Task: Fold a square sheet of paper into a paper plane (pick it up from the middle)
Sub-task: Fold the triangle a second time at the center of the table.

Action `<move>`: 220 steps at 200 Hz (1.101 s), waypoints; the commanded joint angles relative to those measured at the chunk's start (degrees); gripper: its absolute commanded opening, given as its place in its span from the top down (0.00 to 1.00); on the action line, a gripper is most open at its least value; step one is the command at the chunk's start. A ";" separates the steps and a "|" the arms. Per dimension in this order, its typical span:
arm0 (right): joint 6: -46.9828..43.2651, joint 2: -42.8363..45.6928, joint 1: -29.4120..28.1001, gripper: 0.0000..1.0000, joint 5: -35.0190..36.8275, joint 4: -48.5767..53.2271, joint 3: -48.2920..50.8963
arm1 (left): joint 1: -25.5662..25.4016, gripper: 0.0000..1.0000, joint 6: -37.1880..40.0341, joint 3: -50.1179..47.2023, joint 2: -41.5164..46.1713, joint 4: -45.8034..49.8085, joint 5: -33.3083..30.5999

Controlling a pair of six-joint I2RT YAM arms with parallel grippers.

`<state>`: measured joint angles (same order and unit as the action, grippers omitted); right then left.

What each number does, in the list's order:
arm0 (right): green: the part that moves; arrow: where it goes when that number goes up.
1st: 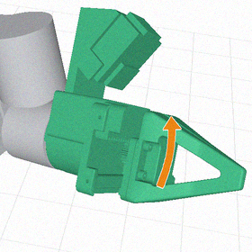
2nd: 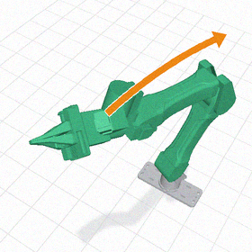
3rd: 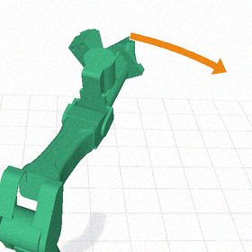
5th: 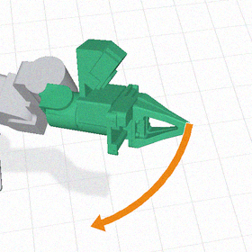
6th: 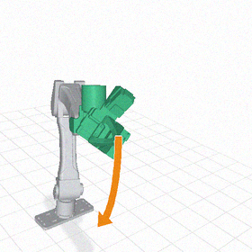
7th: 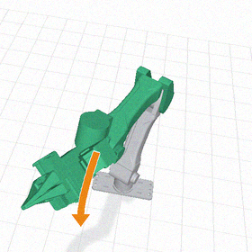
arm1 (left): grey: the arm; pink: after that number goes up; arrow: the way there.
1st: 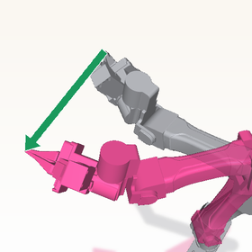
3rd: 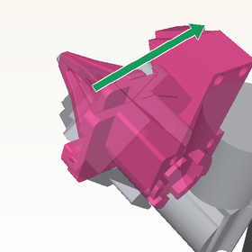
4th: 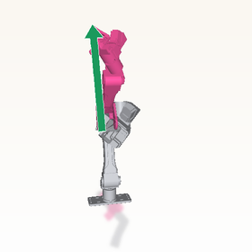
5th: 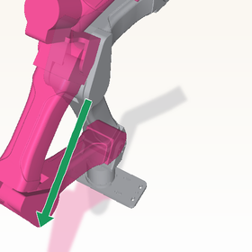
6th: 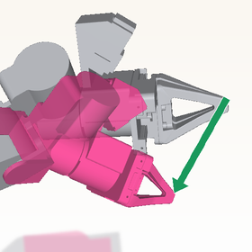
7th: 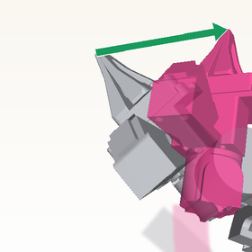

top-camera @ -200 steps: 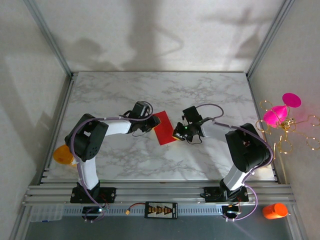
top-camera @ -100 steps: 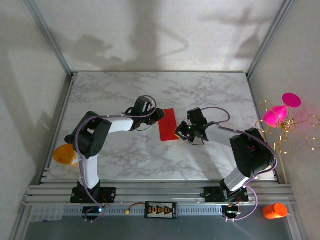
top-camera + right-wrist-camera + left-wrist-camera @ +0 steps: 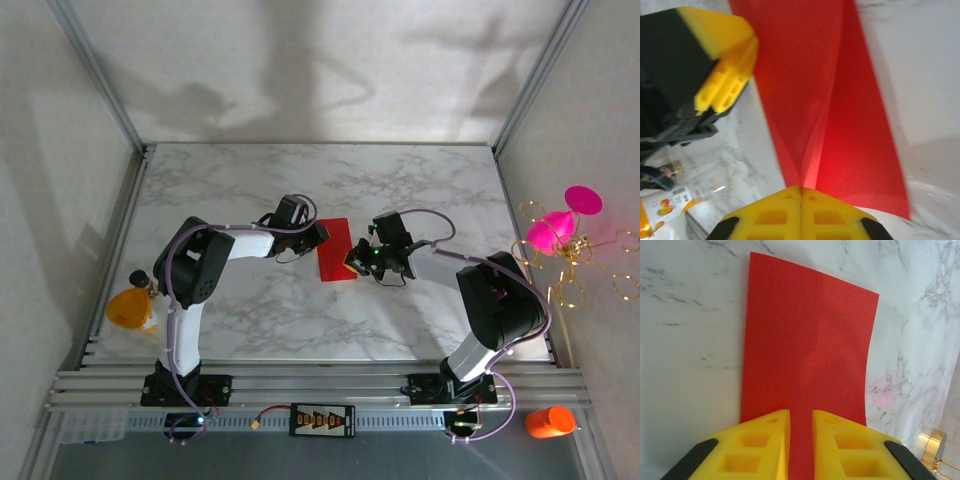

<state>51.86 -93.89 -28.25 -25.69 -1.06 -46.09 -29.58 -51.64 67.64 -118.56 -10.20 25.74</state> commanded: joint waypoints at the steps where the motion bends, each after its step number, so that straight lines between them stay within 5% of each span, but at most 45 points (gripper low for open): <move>1: -1.14 -1.71 0.14 1.00 -3.80 -5.48 -0.93 | -0.21 0.81 1.42 0.37 -2.02 4.63 -0.58; 127: -1.49 -9.81 -1.07 1.00 -1.72 -7.76 -5.12 | 0.13 0.78 4.55 6.47 0.17 7.48 -0.16; 220: -1.45 -10.83 -1.12 1.00 -4.36 -11.14 -4.63 | 1.37 0.80 6.96 9.05 -5.83 9.86 -2.53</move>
<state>51.31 -103.35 -28.93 -28.40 -10.15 -49.84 -28.45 -45.84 76.44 -122.56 -3.31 24.38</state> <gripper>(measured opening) 0.059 0.201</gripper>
